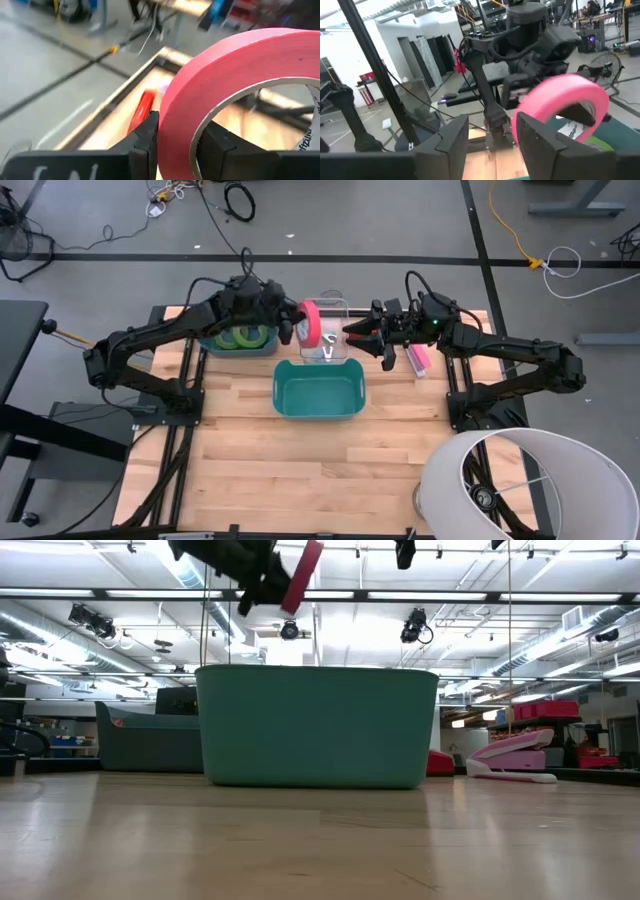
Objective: Pick and place Stapler, Stapler remover, tape
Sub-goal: Put the pink tape into the blue bin
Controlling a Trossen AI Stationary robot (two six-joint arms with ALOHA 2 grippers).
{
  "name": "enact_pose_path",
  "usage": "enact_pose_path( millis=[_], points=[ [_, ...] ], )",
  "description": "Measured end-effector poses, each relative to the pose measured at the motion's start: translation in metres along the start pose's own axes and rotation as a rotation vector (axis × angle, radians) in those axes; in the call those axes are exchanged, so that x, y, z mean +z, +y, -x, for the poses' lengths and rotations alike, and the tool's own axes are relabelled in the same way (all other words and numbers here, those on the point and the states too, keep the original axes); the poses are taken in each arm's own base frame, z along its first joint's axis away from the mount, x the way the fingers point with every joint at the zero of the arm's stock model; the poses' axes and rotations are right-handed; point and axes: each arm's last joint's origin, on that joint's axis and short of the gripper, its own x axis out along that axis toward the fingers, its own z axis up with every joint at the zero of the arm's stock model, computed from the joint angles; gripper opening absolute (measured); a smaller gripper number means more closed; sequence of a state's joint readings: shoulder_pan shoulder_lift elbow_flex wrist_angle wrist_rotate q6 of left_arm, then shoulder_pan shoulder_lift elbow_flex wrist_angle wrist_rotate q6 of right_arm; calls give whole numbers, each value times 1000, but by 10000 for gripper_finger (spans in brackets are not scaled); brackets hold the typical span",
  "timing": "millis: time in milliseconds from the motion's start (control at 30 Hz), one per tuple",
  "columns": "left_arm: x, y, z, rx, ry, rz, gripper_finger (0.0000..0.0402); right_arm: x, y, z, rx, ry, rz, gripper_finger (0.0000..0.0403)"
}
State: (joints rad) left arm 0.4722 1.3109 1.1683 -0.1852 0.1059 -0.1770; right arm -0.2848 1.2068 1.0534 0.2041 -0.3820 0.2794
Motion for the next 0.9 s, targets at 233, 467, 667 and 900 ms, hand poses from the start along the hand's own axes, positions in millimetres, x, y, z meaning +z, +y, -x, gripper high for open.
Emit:
enact_pose_path(
  millis=[233,467,667,900],
  points=[
    [-18,23,4,163,197,44,101,0,0,0,-1,5,-2,155],
    [-34,53,17,397,376,112,101,-2,-1,0,-6,21,-9,155],
    [-41,76,30,605,441,202,101,-4,-1,0,-11,38,-16,155],
    [-49,94,43,840,484,307,101,-4,-1,0,-11,38,-16,155]
  ],
)
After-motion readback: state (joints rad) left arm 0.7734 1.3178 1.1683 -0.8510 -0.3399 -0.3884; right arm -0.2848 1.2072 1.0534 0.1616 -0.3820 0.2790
